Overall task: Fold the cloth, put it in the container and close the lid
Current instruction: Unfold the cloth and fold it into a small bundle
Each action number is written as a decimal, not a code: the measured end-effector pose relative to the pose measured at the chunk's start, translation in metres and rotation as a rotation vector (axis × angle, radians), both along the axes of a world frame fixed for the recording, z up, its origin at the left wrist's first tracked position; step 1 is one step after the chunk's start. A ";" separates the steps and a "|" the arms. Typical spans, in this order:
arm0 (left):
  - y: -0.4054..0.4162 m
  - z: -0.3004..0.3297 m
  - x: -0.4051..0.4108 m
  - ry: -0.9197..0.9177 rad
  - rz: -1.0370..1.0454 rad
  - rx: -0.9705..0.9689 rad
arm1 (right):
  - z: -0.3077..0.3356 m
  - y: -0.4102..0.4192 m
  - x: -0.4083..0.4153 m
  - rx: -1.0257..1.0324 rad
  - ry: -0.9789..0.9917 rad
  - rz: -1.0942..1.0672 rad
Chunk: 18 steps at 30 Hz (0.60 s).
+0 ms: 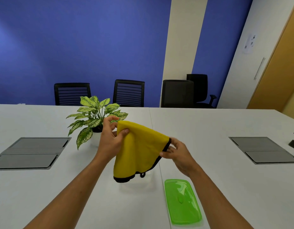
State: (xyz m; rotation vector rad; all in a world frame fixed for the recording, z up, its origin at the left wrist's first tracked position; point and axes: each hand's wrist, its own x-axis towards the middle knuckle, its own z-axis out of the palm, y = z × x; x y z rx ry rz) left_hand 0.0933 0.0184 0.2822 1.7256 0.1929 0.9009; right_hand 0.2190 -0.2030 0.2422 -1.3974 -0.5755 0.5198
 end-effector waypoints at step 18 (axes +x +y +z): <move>0.014 -0.014 -0.003 0.240 -0.074 -0.247 | -0.045 0.019 -0.025 0.056 0.178 0.023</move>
